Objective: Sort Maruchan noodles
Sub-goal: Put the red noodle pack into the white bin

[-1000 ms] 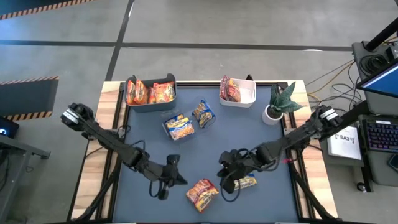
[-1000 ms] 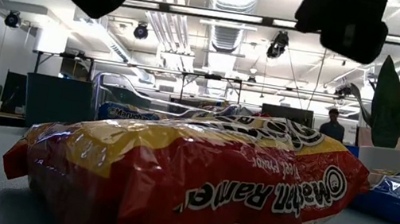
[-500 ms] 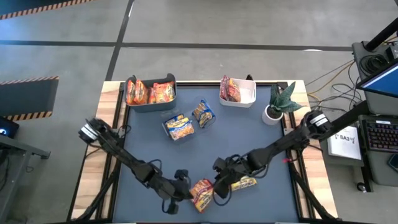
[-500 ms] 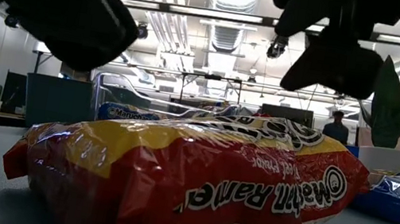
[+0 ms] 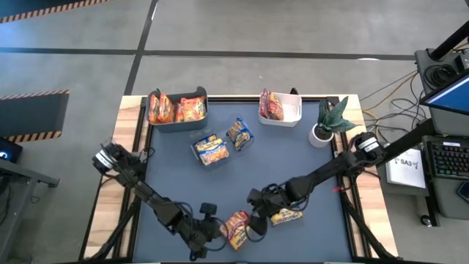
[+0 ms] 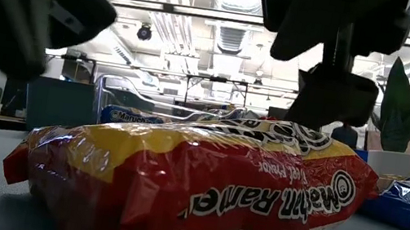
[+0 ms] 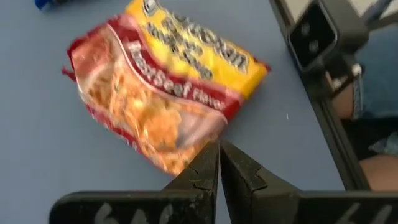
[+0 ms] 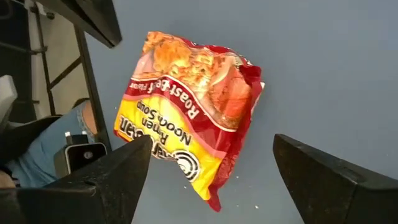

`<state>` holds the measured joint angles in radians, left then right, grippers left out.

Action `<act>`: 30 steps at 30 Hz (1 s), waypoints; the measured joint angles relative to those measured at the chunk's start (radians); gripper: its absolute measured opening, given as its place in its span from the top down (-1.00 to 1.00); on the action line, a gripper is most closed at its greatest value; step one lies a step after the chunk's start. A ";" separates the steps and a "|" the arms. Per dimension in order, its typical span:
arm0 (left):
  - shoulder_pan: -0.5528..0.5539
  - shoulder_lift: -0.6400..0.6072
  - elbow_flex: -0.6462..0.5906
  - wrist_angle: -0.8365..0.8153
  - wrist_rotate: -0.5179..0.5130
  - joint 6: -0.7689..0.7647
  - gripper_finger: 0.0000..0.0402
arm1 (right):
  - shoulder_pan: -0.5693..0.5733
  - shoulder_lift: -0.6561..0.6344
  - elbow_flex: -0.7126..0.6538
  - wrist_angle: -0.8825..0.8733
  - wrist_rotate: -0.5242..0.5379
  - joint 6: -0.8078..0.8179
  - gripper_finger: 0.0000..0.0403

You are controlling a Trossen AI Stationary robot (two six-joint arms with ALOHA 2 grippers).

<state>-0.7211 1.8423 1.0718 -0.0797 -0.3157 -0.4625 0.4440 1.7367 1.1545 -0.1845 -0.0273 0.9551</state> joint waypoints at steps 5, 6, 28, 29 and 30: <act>-0.024 0.022 0.022 0.007 -0.027 -0.008 1.00 | -0.013 0.001 0.000 0.003 -0.014 -0.035 -0.61; -0.025 0.035 0.028 0.015 -0.033 -0.017 1.00 | -0.015 0.001 0.000 0.003 -0.020 -0.043 -0.60; -0.031 0.142 0.080 0.072 -0.146 -0.055 1.00 | -0.049 0.100 -0.001 0.158 -0.111 -0.130 -0.61; -0.031 0.141 0.070 0.096 -0.146 -0.055 1.00 | -0.052 0.105 -0.001 0.166 -0.112 -0.133 -0.61; -0.031 0.141 0.060 0.116 -0.146 -0.056 1.00 | -0.055 0.111 -0.001 0.176 -0.112 -0.134 -0.61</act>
<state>-0.7521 1.9831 1.1323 0.0362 -0.4618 -0.5182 0.3885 1.8477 1.1534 -0.0088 -0.1394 0.8215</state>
